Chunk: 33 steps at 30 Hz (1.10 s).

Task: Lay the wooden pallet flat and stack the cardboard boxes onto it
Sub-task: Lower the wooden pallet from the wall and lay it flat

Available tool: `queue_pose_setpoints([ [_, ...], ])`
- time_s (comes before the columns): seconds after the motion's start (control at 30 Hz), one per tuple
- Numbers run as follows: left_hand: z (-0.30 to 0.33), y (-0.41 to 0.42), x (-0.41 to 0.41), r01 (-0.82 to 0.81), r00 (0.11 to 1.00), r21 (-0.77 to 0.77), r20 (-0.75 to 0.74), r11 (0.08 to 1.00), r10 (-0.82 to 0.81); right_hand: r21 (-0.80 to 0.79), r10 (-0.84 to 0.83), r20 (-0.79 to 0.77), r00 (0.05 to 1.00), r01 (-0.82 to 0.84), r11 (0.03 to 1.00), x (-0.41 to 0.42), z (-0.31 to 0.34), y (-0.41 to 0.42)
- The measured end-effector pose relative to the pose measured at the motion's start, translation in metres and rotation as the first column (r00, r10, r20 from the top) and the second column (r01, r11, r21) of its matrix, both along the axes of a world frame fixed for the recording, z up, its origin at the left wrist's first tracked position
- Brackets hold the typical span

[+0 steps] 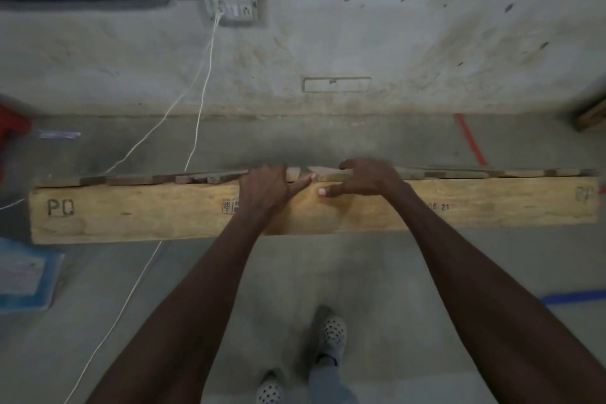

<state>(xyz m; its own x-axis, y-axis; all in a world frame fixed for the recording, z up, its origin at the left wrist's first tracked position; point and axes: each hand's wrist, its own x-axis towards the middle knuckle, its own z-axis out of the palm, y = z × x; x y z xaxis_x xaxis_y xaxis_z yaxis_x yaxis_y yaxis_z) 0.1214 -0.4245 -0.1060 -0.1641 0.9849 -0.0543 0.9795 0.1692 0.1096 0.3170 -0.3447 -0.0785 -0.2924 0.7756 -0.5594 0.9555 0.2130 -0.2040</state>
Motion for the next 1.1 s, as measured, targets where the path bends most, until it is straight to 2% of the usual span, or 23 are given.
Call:
queue_pose_setpoints([
  [0.07,-0.009,-0.021,0.005,0.011,1.000,-0.033,0.012,0.999,-0.010,-0.122,-0.014,0.004,1.000,0.014,0.992,0.002,-0.001,-0.019],
  [0.17,-0.027,-0.049,0.008,0.019,0.999,-0.095,0.049,0.995,-0.014,-0.245,-0.191,-0.150,0.970,0.151,0.958,0.005,-0.008,-0.046],
  [0.23,-0.038,-0.068,0.011,0.006,0.996,-0.133,0.091,0.991,0.006,-0.155,-0.259,-0.174,0.950,0.233,0.960,-0.002,-0.024,-0.064],
  [0.3,-0.048,-0.085,0.017,0.000,0.994,-0.167,0.111,0.986,0.019,-0.102,-0.289,-0.094,0.953,0.279,0.955,-0.015,-0.045,-0.083],
  [0.43,-0.070,-0.115,0.025,-0.024,0.984,-0.141,0.171,0.990,0.048,-0.176,-0.329,0.058,0.943,0.334,0.926,-0.028,-0.079,-0.105],
  [0.67,-0.118,-0.182,0.047,-0.033,0.988,-0.113,0.148,0.993,0.049,-0.196,-0.384,0.075,0.920,0.391,0.899,-0.014,-0.135,-0.160],
  [0.87,-0.205,-0.280,0.082,-0.071,0.976,-0.219,0.187,0.973,0.113,-0.316,-0.470,0.089,0.878,0.472,0.823,0.017,-0.218,-0.258],
  [0.97,-0.257,-0.324,0.100,-0.092,0.957,-0.257,0.244,0.962,0.156,-0.319,-0.533,0.091,0.841,0.531,0.785,0.034,-0.269,-0.304],
  [1.1,-0.319,-0.362,0.119,-0.187,0.917,-0.332,0.278,0.925,0.285,-0.293,-0.544,0.081,0.835,0.542,0.788,0.050,-0.337,-0.350],
])
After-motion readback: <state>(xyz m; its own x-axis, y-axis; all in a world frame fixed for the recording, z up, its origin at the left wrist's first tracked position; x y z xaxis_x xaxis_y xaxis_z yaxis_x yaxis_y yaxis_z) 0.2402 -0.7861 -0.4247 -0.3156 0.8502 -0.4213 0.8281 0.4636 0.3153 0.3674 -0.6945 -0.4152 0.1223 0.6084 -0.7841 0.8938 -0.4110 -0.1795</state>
